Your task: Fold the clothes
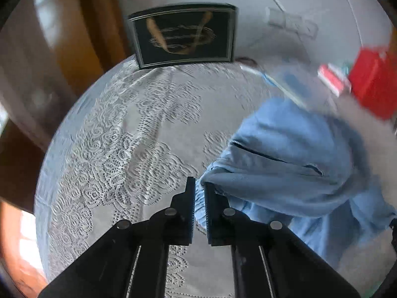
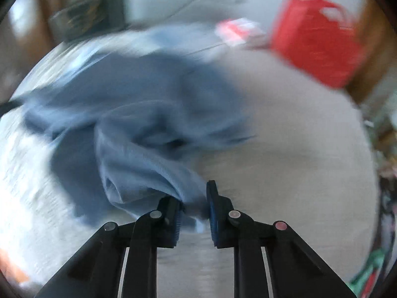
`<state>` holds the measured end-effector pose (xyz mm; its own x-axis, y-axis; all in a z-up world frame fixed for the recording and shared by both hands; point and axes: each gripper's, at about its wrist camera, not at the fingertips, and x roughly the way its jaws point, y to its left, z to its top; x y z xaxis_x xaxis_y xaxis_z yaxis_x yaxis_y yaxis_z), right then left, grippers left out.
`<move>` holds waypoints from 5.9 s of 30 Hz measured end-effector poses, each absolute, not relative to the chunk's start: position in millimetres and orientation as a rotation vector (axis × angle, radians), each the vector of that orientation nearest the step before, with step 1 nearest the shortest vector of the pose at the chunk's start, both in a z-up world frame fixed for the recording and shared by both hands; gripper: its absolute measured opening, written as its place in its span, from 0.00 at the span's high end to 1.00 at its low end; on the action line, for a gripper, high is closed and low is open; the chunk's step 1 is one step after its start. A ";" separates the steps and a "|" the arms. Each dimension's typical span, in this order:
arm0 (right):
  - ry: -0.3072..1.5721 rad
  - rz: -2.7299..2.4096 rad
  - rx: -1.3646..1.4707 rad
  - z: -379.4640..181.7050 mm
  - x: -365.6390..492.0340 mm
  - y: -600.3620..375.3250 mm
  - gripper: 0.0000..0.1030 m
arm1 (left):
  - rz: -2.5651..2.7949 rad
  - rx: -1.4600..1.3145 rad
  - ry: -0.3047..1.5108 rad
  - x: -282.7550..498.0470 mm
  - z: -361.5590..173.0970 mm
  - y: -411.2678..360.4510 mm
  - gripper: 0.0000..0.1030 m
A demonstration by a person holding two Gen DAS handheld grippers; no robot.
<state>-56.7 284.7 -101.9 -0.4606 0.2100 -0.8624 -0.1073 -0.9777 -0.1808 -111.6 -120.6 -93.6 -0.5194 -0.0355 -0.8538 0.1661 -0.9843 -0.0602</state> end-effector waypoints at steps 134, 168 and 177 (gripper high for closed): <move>0.410 2.269 -1.473 -153.4 -178.1 528.9 0.23 | -2.520 1.667 0.162 -191.0 -168.8 -102.0 0.20; 0.368 2.618 -1.863 -169.0 -139.1 354.2 0.21 | -2.545 1.694 0.289 -158.6 -152.8 -123.3 0.57; 0.046 2.731 -2.018 -202.9 -115.7 215.6 0.30 | -2.633 1.678 0.218 -125.4 -161.4 -79.2 0.91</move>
